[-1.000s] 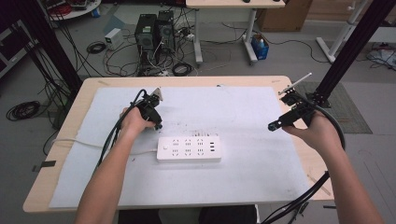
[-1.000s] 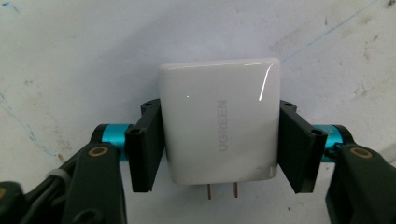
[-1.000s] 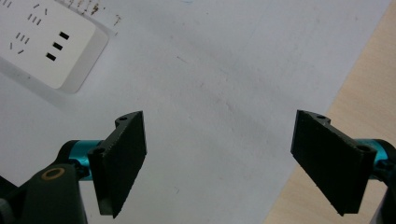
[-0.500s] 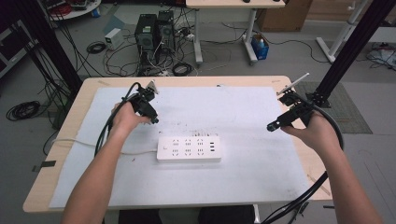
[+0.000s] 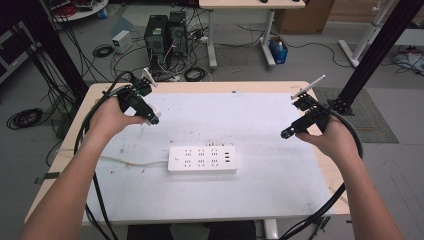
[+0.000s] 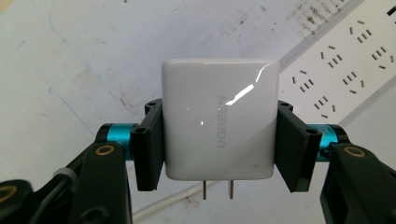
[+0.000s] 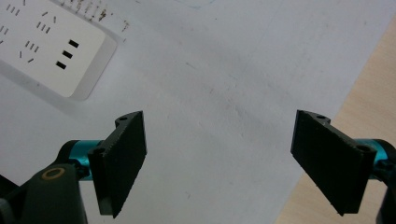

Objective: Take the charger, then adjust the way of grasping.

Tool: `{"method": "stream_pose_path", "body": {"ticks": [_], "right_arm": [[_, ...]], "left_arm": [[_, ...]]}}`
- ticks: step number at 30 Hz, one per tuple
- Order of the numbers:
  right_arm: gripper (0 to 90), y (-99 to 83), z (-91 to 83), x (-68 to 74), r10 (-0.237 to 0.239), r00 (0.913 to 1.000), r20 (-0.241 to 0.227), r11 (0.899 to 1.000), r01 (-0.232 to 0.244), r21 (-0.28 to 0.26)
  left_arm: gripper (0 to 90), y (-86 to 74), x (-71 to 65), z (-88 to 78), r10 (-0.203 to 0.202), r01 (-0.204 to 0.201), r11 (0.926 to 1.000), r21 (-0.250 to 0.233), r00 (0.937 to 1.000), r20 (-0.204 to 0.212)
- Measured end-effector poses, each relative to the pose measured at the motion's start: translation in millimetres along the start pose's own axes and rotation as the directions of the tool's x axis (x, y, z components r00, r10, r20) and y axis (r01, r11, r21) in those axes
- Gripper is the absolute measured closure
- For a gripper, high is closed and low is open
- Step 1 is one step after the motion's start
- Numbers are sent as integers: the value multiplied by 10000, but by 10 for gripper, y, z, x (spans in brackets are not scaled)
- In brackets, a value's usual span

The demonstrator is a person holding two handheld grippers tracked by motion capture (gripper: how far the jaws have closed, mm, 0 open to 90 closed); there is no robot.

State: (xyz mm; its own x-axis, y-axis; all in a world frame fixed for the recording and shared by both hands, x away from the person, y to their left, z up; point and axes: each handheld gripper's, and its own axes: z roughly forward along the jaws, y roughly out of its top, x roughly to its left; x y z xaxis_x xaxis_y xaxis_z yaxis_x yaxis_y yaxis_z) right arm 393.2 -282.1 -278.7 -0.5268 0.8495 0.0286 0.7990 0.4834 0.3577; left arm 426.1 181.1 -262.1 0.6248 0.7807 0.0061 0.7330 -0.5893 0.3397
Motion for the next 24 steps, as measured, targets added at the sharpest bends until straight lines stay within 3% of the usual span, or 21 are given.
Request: {"method": "stream_pose_path", "body": {"ticks": [4, 6, 9, 11, 14, 18, 19, 24], "right_arm": [[178, -6, 7, -9, 38, 10000, -52, 10000, -38, 4], [178, -17, -2, -9, 119, 9999, -66, 9999, -119, -24], [178, -27, -31, -14, 360, 9990, -263, 9993, -363, -100], [178, -24, -58, -10, 572, 9978, -337, 9982, -578, -160], [179, -11, -102, -1, 1225, 9898, -730, 9914, -1255, -378], [179, 26, -154, 47, 1849, 9720, -1448, 9801, -1931, -450], [179, 33, -161, 58, 1945, 9677, -1606, 9779, -2042, -460], [179, 80, -189, 162, 2342, 9302, -2828, 9629, -2620, -643]], "left_arm": [[424, 1, -31, -29, 112, -112, 9999, -41, 9999, -12], [424, -6, -60, -42, 289, -290, 9995, -91, 9994, -182], [423, -13, -104, -62, 657, -658, 9975, -272, 9978, -67], [424, -15, -135, -80, 1004, -999, 9939, -456, 9949, 75], [424, -18, -207, -86, 1766, -1727, 9802, -968, 9837, 326], [425, -20, -314, -59, 2644, -2477, 9516, -1819, 9616, 734], [425, -26, -343, -40, 2859, -2623, 9409, -2141, 9542, 875], [425, -45, -514, 60, 3954, -3438, 8812, -3245, 9122, 1072]]}}
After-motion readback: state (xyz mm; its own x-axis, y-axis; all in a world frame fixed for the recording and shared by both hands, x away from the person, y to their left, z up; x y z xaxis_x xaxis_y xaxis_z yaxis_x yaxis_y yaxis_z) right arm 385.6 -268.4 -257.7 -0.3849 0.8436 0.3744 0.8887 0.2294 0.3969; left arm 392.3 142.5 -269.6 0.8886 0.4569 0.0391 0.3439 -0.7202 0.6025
